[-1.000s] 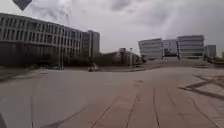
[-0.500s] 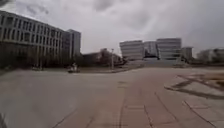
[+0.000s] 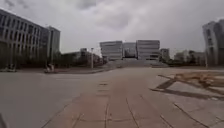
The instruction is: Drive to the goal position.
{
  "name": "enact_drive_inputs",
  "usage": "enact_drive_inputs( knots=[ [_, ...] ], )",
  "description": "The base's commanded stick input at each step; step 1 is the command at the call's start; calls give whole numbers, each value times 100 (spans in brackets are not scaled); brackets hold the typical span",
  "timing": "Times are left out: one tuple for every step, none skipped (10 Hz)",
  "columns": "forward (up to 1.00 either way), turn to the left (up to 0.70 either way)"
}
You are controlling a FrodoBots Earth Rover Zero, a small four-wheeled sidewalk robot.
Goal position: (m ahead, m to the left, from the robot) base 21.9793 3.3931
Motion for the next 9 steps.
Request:
enact_drive_inputs(
  knots=[
    [70,-10],
    [70,-1],
    [70,-1],
    [70,-1],
    [70,-1],
    [70,-1],
    [70,-1],
    [70,0],
    [70,1]
  ],
)
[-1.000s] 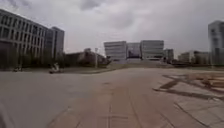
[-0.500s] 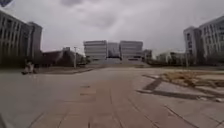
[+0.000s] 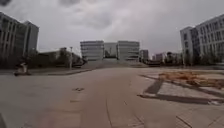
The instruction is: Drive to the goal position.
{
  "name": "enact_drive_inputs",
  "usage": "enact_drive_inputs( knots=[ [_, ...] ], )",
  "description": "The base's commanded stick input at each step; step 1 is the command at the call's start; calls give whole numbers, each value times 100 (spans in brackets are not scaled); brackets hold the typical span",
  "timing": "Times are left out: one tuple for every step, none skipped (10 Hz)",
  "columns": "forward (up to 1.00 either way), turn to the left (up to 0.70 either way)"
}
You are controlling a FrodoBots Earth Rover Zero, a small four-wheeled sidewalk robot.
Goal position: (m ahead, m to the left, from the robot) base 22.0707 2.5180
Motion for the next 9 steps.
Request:
enact_drive_inputs(
  knots=[
    [70,1],
    [70,5],
    [70,28],
    [70,22],
    [70,11],
    [70,3],
    [70,1],
    [70,0],
    [70,-1]
  ],
)
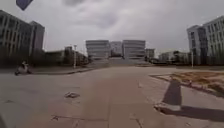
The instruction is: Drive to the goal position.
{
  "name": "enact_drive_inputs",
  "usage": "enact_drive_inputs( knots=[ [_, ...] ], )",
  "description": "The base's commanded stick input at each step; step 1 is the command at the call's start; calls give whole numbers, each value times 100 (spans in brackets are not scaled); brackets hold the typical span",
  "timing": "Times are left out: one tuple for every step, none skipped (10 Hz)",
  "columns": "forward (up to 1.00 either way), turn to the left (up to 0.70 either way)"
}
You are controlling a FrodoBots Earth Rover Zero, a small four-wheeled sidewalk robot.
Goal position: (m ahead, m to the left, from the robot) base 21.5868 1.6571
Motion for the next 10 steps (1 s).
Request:
enact_drive_inputs(
  knots=[
    [70,-1],
    [70,-1],
    [70,-1],
    [70,-1],
    [70,-1],
    [70,-1],
    [70,-1],
    [70,-1],
    [70,-1],
    [70,-1]
  ],
)
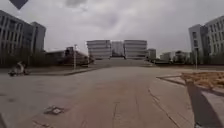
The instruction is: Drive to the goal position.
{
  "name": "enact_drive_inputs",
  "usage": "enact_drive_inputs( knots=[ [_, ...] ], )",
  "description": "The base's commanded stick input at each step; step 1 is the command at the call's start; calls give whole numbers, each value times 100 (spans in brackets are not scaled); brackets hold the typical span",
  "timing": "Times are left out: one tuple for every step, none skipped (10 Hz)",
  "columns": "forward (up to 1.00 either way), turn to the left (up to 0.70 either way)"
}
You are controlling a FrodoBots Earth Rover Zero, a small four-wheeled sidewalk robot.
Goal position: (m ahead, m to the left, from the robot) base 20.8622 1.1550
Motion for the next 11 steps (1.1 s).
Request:
enact_drive_inputs(
  knots=[
    [70,-1],
    [70,-1],
    [70,-1],
    [70,-1],
    [70,-1],
    [70,-1],
    [70,-1],
    [70,-1],
    [70,-1],
    [70,-1],
    [70,-1]
  ],
)
